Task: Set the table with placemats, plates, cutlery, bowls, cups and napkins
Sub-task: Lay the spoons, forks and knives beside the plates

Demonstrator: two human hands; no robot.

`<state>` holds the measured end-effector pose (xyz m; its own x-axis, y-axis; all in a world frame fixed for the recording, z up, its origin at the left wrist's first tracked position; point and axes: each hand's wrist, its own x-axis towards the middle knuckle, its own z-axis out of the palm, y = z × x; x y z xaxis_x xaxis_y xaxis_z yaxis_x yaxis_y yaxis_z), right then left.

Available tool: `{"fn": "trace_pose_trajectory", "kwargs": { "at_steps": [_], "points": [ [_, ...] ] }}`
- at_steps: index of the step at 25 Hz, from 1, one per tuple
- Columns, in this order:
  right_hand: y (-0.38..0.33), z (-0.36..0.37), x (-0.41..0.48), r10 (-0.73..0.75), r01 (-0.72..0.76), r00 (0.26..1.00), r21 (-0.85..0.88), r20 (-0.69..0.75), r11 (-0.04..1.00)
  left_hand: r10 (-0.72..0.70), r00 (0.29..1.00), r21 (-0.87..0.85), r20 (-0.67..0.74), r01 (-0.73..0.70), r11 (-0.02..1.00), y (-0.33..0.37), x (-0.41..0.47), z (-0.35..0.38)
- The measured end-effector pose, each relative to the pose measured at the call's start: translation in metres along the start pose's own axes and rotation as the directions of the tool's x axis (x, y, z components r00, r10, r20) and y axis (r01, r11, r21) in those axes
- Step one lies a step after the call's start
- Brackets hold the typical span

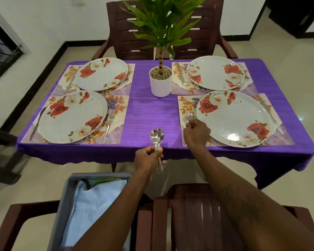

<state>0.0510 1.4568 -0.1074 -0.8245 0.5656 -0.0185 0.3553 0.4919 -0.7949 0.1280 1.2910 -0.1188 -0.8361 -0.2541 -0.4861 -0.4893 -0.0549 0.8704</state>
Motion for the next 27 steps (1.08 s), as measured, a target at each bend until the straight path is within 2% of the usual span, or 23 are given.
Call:
{"fn": "trace_pose_trajectory", "kwargs": {
  "at_steps": [2, 3, 5, 6, 8, 12, 14, 16, 17, 20, 24, 27],
  "points": [
    [-0.008, 0.015, -0.016, -0.078, 0.058, 0.985, 0.132, 0.151, 0.99, 0.009, 1.0, -0.014, -0.027, -0.01, 1.0, 0.007, 0.005, -0.005],
    [-0.014, 0.023, -0.025, -0.045, -0.023, 0.955, 0.224, 0.294, 0.974, 0.007, 0.999, -0.027, -0.043, -0.008, 1.0, 0.011, 0.008, -0.008],
    [-0.032, 0.039, -0.044, 0.029, -0.259, 0.812, 0.315, 0.583, 0.913, -0.018, 0.996, -0.079, -0.088, 0.011, 0.997, 0.021, 0.014, -0.022],
    [-0.04, 0.048, -0.053, 0.041, -0.329, 0.742, 0.31, 0.669, 0.892, -0.031, 0.993, -0.104, -0.11, 0.019, 0.994, 0.026, 0.018, -0.031],
    [-0.052, 0.069, -0.069, 0.049, -0.376, 0.679, 0.289, 0.732, 0.88, -0.032, 0.989, -0.123, -0.144, 0.014, 0.992, 0.033, 0.027, -0.056],
    [-0.085, 0.107, -0.089, 0.065, -0.401, 0.624, 0.248, 0.778, 0.882, 0.02, 0.985, -0.052, -0.169, -0.03, 0.998, 0.039, 0.046, -0.114],
    [-0.107, 0.126, -0.092, 0.102, -0.409, 0.632, 0.219, 0.768, 0.886, 0.073, 0.972, 0.02, -0.223, -0.071, 0.997, 0.044, 0.055, -0.138],
    [-0.125, 0.15, -0.089, 0.15, -0.436, 0.686, 0.236, 0.712, 0.869, 0.129, 0.944, 0.095, -0.303, -0.105, 0.99, 0.05, 0.063, -0.158],
    [-0.133, 0.161, -0.087, 0.178, -0.443, 0.716, 0.242, 0.675, 0.863, 0.124, 0.936, 0.076, -0.328, -0.105, 0.992, 0.051, 0.067, -0.167],
    [-0.148, 0.193, -0.081, 0.215, -0.391, 0.782, 0.191, 0.585, 0.9, 0.074, 0.941, -0.014, -0.332, -0.083, 0.996, 0.051, 0.073, -0.19],
    [-0.148, 0.21, -0.08, 0.142, -0.163, 0.873, 0.004, 0.468, 0.987, 0.072, 0.952, -0.016, -0.298, -0.08, 0.997, 0.039, 0.076, -0.205],
    [-0.142, 0.219, -0.081, 0.147, -0.185, 0.895, 0.05, 0.422, 0.981, 0.057, 0.962, -0.026, -0.269, -0.066, 0.998, 0.033, 0.075, -0.203]
  ]
}}
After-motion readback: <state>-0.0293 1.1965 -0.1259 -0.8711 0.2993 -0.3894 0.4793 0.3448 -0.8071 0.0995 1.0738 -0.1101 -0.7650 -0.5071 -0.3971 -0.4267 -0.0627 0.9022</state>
